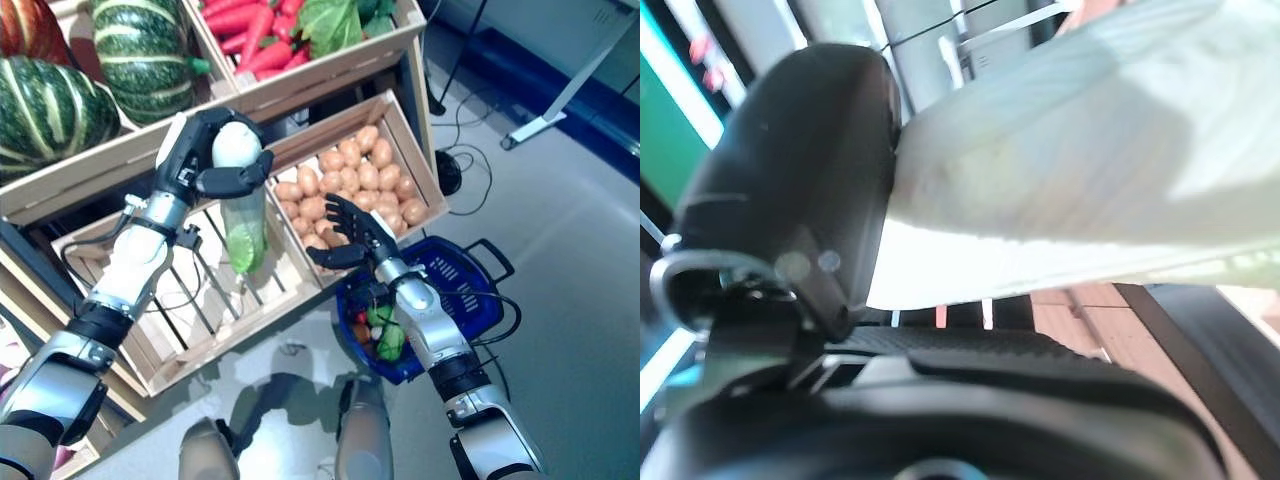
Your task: Put vegetables into the basket
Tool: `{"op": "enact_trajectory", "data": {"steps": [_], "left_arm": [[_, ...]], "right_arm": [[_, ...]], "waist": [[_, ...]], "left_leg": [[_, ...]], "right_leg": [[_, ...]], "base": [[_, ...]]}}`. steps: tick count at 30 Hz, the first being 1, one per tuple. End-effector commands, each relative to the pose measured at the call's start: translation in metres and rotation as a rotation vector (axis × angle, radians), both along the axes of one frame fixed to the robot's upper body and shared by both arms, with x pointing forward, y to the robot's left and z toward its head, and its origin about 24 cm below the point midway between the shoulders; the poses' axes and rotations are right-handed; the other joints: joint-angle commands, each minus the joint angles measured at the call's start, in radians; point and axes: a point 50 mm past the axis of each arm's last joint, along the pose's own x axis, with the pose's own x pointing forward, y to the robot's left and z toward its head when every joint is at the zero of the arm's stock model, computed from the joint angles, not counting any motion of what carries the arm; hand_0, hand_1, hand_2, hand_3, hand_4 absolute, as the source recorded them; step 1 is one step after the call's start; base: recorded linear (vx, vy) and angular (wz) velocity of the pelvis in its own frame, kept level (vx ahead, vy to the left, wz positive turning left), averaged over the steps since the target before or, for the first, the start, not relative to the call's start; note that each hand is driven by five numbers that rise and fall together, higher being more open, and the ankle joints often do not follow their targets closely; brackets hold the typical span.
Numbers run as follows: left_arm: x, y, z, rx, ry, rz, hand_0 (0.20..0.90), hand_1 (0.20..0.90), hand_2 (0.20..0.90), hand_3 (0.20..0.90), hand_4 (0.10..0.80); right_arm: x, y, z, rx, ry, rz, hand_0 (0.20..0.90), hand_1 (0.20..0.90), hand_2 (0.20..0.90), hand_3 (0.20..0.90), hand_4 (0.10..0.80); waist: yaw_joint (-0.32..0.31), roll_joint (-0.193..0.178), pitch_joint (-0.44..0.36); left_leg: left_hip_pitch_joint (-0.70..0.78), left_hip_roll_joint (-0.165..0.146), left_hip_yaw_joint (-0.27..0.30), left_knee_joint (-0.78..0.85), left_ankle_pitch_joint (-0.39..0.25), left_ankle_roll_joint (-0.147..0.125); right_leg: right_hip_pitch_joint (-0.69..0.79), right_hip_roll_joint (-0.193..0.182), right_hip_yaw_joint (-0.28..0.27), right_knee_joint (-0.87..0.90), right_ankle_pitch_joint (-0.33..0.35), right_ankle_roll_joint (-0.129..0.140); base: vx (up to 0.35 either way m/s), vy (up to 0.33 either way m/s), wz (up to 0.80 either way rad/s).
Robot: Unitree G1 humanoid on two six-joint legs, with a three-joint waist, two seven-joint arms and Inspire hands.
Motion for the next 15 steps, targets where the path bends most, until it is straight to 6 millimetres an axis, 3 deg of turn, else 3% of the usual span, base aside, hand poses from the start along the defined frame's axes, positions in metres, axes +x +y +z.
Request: {"op": "enact_trajectory", "data": {"steps": [1,3,5,8,15], "left_arm": [[-0.011,-0.001,0.022,-0.181,-0.114,-0.07,0.3,0.3,0.3,0.3,0.4],[-0.011,-0.001,0.019,-0.209,-0.096,-0.081,0.3,0.3,0.3,0.3,0.4],[-0.012,-0.005,0.012,-0.244,-0.068,-0.093,0.3,0.3,0.3,0.3,0.4],[-0.014,-0.009,0.006,-0.288,-0.046,-0.102,0.3,0.3,0.3,0.3,0.4],[-0.02,-0.021,-0.009,-0.351,-0.002,-0.124,0.3,0.3,0.3,0.3,0.4]], "right_arm": [[0.004,0.042,0.022,0.138,-0.024,0.224,0.9,0.9,0.9,0.9,0.8],[0.004,0.042,0.022,0.133,-0.007,0.238,0.9,0.9,0.9,0.9,0.8],[0.003,0.044,0.023,0.131,0.005,0.241,0.9,0.9,0.9,0.9,0.8],[0.001,0.049,0.023,0.152,0.028,0.278,0.9,0.9,0.9,0.9,0.8],[-0.003,0.065,0.029,0.209,0.059,0.356,0.9,0.9,0.9,0.9,0.8]], "waist": [[0.015,-0.006,-0.211],[0.015,-0.005,-0.22],[0.014,-0.006,-0.246],[0.012,-0.003,-0.272],[0.018,-0.005,-0.305]], "left_leg": [[0.035,-0.093,0.044,-0.223,0.18,0.105],[0.066,-0.106,0.053,-0.266,0.195,0.103],[0.134,-0.142,0.062,-0.365,0.224,0.1],[0.186,-0.168,0.068,-0.46,0.257,0.102],[0.247,-0.208,0.056,-0.584,0.294,0.11]], "right_leg": [[0.192,-0.019,-0.01,-0.268,0.164,0.051],[0.225,-0.001,-0.018,-0.32,0.171,0.046],[0.301,0.046,-0.019,-0.454,0.2,0.041],[0.359,0.089,-0.008,-0.562,0.228,0.035],[0.427,0.145,0.011,-0.677,0.261,0.033]], "base": [[0.053,-0.026,0.03],[0.06,-0.021,0.01],[0.099,-0.016,0.03],[0.076,0.017,0.03],[0.054,0.017,0.05]]}}
